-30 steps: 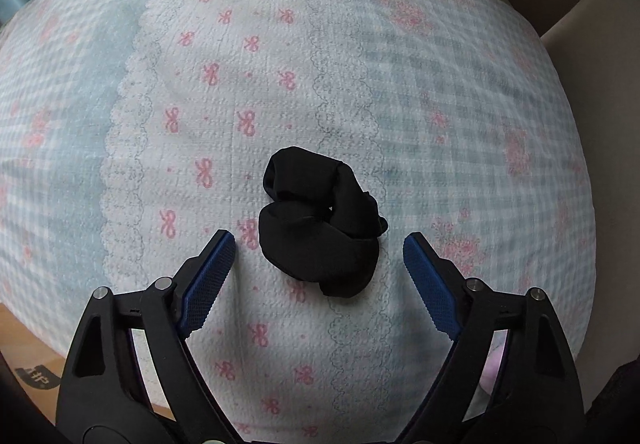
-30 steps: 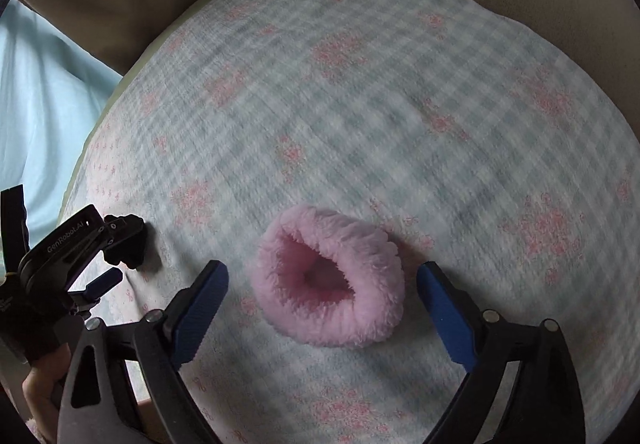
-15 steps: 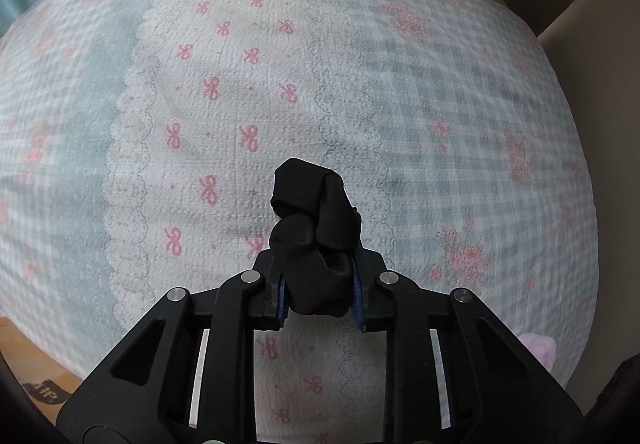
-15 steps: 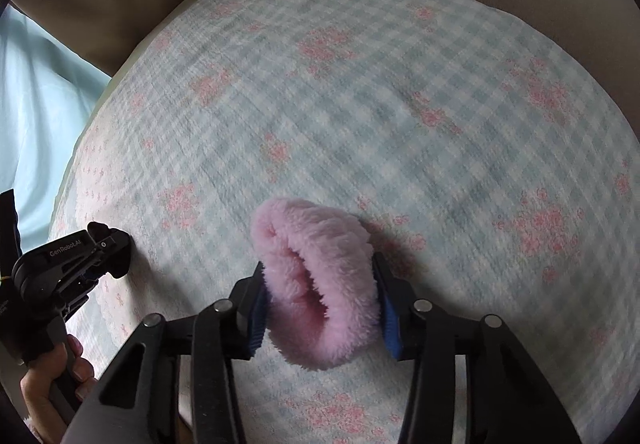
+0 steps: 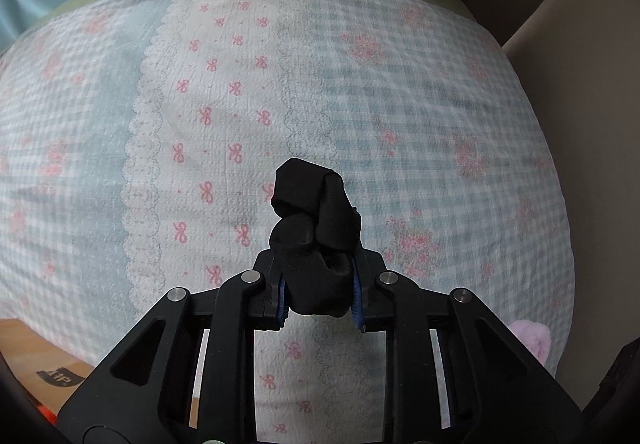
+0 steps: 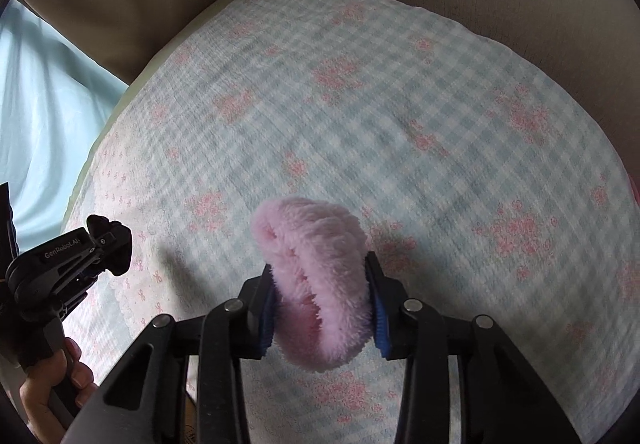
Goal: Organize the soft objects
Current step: 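Carry the sock and scrunchie over the box with both tools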
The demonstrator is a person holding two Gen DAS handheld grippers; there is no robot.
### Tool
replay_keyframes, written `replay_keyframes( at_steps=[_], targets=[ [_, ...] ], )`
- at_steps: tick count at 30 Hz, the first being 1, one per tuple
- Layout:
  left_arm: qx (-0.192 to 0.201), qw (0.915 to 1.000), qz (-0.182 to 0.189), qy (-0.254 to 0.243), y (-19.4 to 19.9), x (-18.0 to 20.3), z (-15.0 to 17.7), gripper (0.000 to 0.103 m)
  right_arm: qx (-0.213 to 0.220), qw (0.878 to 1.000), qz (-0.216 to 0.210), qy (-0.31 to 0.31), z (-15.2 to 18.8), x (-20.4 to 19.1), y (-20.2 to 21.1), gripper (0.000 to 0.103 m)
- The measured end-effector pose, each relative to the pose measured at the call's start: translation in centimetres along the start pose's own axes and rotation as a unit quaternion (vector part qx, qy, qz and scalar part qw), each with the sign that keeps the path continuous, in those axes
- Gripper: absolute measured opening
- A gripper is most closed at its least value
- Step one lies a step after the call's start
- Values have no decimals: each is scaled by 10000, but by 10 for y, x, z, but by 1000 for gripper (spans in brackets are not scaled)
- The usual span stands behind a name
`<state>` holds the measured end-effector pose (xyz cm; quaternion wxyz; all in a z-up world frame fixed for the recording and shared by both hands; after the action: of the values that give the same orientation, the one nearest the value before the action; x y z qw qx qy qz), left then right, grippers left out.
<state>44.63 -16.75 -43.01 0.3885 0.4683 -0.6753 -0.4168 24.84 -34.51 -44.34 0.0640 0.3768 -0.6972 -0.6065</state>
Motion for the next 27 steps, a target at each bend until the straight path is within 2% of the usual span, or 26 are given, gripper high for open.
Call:
replay_keyframes(
  at_steps=[7,14,20,27],
  targets=[
    [250,9997,70,-29,53,6,5,20,176,9996,-172,151,0,-14,45,35],
    [621,9980,143,-31,142,5,22,20,420,9972,-428,458,10,-43,111,35],
    [861,9962,105,-63,223,-10,55,20,481,9918,-687,960,32,-79,174,35],
    [992,9950,1,62,301,-56,112,20,383,9796,-982,1710,83,-124,234,35]
  ],
)
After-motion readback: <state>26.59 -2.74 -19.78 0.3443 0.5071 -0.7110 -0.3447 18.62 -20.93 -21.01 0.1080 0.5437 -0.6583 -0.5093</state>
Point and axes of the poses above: each gripper's, at about its wrist camera, not at the fingertips, and y roughly against the way its jaws point, x to its right, z to its underside, the point moved 1 cm from there along -y, roughly the way its jaws point, and after that the axes turned 8 degrees about -y, right-handed, at the moved point
